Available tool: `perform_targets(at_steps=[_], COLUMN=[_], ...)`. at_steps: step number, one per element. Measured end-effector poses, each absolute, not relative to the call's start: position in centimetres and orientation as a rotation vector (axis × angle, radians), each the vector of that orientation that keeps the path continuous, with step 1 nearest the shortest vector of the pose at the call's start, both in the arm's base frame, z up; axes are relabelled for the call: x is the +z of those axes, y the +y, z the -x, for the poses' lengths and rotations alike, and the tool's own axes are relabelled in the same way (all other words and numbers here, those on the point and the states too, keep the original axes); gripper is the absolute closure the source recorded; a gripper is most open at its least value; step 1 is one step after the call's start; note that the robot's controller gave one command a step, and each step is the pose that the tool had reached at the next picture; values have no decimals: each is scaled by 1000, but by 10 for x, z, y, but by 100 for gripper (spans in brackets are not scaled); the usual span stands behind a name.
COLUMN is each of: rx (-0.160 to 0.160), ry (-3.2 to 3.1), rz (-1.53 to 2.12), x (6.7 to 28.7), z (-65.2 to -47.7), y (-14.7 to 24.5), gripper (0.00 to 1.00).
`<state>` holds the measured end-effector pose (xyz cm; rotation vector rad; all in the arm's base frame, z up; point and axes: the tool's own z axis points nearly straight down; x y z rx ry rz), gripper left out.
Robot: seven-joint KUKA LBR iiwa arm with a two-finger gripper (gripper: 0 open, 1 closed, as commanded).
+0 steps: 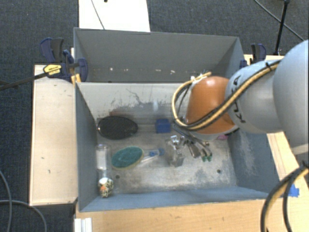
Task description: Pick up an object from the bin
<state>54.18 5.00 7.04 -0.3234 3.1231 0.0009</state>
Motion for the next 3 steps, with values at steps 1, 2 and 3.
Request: perform_targets(at_steps=[1, 2, 3], rx=[-1, 2, 1], ry=[3097, 3134, 3133], rz=[468, 150, 151], x=[169, 126, 127], z=[-500, -564, -564], y=[38, 46, 46], gripper=[100, 100, 0])
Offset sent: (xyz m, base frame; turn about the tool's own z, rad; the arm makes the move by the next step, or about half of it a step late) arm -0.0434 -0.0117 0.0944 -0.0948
